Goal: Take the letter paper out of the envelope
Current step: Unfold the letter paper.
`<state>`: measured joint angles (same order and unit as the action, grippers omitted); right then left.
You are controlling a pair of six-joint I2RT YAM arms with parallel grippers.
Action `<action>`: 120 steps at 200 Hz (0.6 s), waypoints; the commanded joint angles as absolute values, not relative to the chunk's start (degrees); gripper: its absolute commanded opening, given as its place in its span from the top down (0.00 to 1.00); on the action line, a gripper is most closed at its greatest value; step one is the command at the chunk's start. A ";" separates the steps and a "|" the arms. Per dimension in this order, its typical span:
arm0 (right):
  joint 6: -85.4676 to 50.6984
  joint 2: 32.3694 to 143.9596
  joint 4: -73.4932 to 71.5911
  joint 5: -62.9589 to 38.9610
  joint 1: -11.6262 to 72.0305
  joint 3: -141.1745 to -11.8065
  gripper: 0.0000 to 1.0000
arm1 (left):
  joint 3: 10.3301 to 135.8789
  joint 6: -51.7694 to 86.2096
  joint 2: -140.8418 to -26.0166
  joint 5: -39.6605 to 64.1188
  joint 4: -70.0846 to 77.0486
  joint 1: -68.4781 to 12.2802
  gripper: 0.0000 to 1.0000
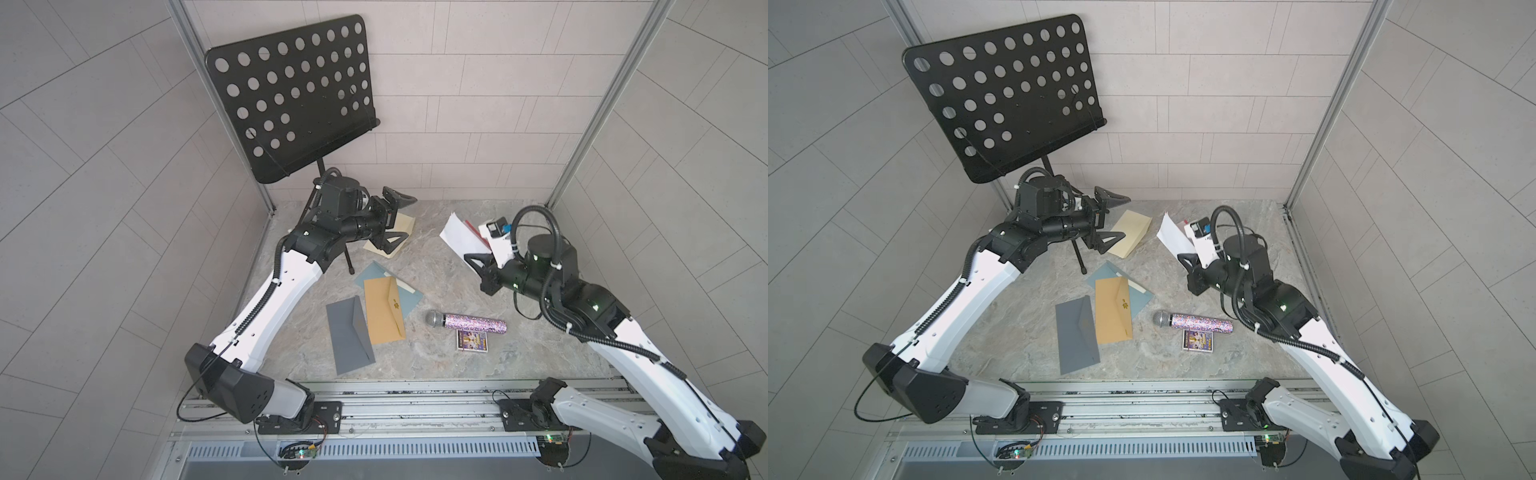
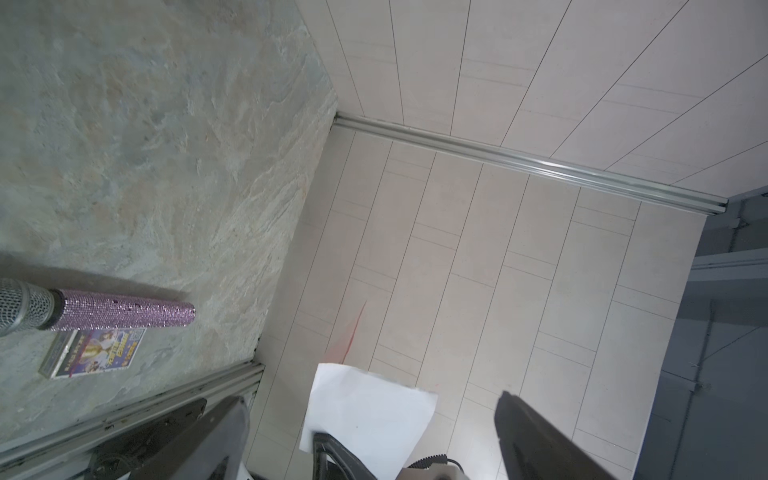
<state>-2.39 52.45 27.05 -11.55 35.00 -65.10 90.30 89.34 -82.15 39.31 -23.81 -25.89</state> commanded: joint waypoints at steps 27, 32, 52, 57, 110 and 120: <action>29.56 52.37 19.01 -2.59 42.44 -61.85 1.00 | 89.43 91.05 -83.23 49.08 -22.06 -27.90 0.02; 30.94 52.66 18.99 -1.94 42.94 -61.95 1.00 | 89.47 90.80 -83.35 49.62 -22.21 -28.24 0.02; 35.16 53.74 18.37 -0.02 44.16 -62.70 1.00 | 89.47 88.25 -83.31 50.93 -25.53 -28.91 0.05; 35.83 54.02 18.51 -0.16 44.25 -62.95 1.00 | 89.47 87.21 -83.03 51.13 -26.98 -28.92 0.06; 35.68 54.86 17.67 -1.35 44.47 -63.58 1.00 | 86.88 83.46 -81.65 51.01 -30.07 -28.93 0.21; 35.78 54.94 17.60 -1.42 44.63 -63.95 1.00 | 86.52 82.60 -81.72 51.06 -30.82 -28.89 0.22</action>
